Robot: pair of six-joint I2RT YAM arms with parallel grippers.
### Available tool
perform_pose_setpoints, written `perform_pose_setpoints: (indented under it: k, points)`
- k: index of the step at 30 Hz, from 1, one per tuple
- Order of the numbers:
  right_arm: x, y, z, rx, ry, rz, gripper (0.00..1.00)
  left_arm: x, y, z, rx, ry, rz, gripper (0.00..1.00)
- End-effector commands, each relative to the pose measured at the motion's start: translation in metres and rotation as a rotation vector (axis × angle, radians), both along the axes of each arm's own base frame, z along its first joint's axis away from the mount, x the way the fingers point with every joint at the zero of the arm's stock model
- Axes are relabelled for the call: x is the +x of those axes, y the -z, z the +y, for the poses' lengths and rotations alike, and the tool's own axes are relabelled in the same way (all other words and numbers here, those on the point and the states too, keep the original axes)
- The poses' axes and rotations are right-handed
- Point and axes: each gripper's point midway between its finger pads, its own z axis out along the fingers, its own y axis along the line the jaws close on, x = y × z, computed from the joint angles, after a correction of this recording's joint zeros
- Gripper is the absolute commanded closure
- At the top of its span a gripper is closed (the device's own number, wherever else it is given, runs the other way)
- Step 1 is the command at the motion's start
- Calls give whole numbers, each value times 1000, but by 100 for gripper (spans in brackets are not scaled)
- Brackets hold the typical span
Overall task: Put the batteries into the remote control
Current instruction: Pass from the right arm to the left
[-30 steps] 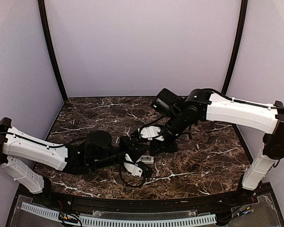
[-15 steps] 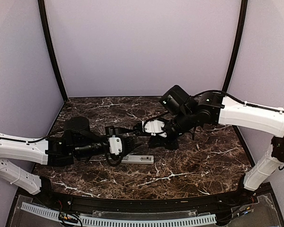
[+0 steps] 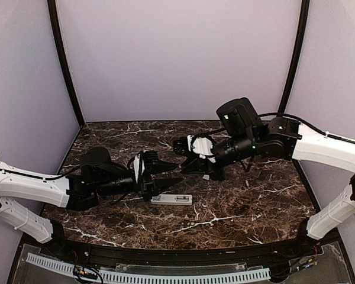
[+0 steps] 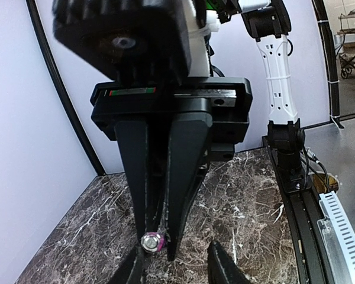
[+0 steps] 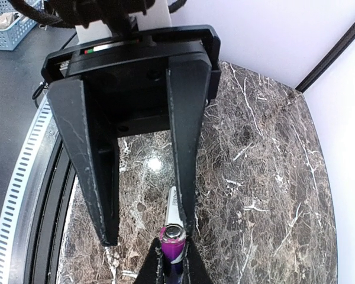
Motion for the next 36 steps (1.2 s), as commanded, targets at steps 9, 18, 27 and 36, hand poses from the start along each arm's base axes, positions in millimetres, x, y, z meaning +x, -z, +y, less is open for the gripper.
perform_pose_setpoints:
  k: [9,18,27,36]
  points:
    - [-2,-14,3,69,-18,-16,100,-6,-36,-1,-107,40,-17,75]
    - [-3,-15,2,73,-20,-21,100,-1,-33,-4,-95,23,-10,100]
    - [2,-22,4,108,8,-33,75,6,-54,2,-175,-27,-35,100]
    - [28,-47,-14,237,150,-91,49,7,-101,12,-287,-67,-133,100]
